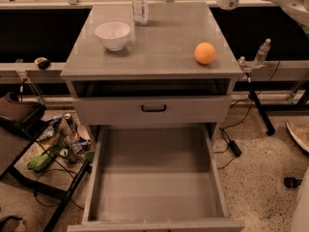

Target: Pick 7up can from middle drawer and place on counter

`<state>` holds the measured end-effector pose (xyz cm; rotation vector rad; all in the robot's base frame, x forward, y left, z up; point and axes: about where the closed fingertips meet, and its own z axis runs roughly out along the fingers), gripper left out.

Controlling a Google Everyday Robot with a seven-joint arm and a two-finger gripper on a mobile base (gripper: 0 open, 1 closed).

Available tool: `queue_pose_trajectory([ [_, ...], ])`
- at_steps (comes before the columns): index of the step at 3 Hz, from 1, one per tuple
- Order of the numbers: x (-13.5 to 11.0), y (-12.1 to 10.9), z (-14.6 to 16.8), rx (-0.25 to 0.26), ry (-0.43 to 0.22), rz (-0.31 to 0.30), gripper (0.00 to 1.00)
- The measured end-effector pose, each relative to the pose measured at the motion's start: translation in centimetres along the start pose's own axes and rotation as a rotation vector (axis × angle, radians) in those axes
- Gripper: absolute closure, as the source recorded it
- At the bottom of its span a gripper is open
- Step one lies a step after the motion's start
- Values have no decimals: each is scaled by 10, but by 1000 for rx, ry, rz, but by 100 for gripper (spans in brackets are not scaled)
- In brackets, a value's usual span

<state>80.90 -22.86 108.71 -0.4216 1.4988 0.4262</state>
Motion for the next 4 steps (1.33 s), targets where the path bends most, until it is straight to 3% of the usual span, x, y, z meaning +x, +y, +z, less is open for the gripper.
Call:
queue_pose_trajectory([
  [1, 7, -7, 20, 2, 21, -24, 100],
  [2, 49, -12, 71, -17, 100, -58, 100],
  [4, 97, -16, 130, 0, 116, -76, 100],
])
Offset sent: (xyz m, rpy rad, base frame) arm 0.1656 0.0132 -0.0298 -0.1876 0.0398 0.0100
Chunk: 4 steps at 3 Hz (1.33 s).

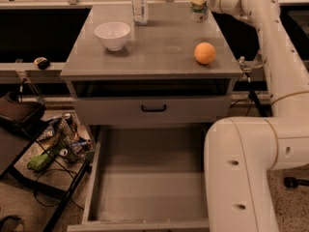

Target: Pick 7up can from middle drawer and place on counter

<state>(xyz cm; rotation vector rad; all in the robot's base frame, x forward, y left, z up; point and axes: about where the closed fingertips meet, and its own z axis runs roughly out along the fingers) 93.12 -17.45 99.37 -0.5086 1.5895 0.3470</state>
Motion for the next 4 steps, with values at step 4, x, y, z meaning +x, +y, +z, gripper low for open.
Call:
queue_pose_trajectory([
  [4, 58, -5, 56, 51, -62, 162, 100],
])
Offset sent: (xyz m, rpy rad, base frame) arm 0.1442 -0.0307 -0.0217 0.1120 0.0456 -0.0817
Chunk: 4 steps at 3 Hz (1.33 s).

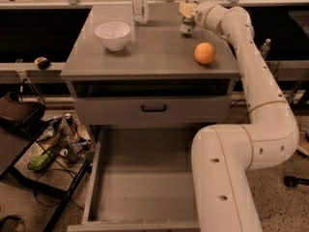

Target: Pick 7up can from middle drawer and place on counter

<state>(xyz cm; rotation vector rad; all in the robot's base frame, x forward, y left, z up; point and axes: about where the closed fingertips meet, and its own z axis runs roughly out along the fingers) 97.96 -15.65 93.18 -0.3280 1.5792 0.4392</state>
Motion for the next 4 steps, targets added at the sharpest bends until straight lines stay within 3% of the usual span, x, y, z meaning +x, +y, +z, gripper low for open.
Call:
queue_pose_trajectory([
  [1, 0, 0, 0, 0, 0, 0, 81],
  [4, 0, 0, 0, 0, 0, 0, 11],
])
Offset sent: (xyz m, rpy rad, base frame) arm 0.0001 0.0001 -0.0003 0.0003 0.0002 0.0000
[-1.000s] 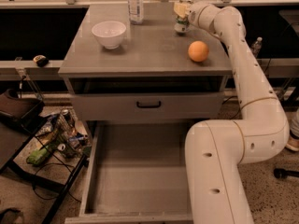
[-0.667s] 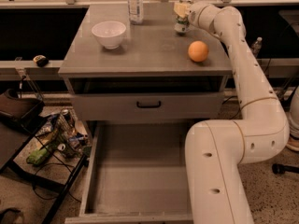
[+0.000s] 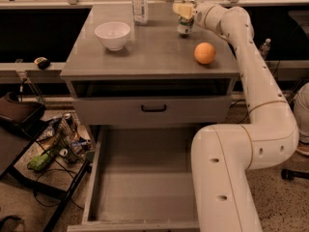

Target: Pick 7up can from middle drawer and place on counter

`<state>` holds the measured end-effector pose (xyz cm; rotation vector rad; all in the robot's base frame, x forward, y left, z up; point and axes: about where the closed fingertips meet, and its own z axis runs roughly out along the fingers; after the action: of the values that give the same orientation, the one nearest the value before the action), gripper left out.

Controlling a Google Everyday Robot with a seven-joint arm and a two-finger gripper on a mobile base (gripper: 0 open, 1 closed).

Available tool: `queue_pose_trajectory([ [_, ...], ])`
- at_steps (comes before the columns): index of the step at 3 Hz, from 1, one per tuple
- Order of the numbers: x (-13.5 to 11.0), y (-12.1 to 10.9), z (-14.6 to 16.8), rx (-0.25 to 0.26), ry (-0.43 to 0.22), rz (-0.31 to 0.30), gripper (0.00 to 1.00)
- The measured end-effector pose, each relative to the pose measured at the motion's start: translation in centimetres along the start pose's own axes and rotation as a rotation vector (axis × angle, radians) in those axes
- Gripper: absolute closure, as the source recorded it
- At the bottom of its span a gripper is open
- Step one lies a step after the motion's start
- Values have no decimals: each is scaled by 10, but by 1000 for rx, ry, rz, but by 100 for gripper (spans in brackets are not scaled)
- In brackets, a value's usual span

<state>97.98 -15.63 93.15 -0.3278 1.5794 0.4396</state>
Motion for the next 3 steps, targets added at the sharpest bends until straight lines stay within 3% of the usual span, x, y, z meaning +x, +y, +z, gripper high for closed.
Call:
queue_pose_trajectory([
  [1, 0, 0, 0, 0, 0, 0, 0],
  [2, -2, 2, -2, -6, 8, -6, 0],
  [3, -21, 21, -17, -54, 73, -55, 0],
])
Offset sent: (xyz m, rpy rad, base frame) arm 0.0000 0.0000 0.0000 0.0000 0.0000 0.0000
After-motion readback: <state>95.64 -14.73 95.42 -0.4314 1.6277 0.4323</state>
